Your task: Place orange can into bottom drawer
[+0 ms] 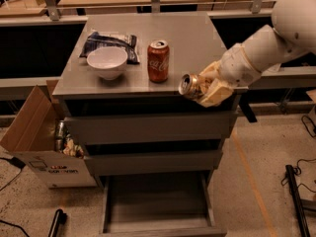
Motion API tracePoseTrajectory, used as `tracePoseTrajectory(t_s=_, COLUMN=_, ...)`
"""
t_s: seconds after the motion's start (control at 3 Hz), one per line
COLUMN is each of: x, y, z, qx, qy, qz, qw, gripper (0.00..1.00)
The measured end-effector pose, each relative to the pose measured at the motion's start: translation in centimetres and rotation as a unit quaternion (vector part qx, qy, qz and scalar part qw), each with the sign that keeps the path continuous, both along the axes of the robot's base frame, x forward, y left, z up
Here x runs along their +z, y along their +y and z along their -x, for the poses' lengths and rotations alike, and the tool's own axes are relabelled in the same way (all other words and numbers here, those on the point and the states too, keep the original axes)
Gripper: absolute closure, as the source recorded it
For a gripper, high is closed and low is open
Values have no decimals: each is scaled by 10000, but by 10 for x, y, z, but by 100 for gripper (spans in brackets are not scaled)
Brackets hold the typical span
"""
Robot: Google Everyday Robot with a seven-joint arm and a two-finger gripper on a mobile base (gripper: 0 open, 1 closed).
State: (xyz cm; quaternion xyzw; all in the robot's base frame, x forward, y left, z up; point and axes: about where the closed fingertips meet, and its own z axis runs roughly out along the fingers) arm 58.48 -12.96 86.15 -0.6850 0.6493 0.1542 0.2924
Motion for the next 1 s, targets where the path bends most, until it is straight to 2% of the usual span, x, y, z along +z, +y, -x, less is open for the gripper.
tracePoseTrajectory(t_s=0.33, x=-53, y=12, z=26, qx=-361, qy=198, qz=-688, qw=9968, gripper=100)
tracePoseTrajectory(t_s=0.67, x=-77, y=25, z=38, qx=-469, qy=221, qz=-823, qw=9953, gripper=100)
tracePoseTrajectory(t_s=1.0, x=-113, y=16, z=25, qx=-589, qy=579, qz=-590, qw=9948, gripper=100)
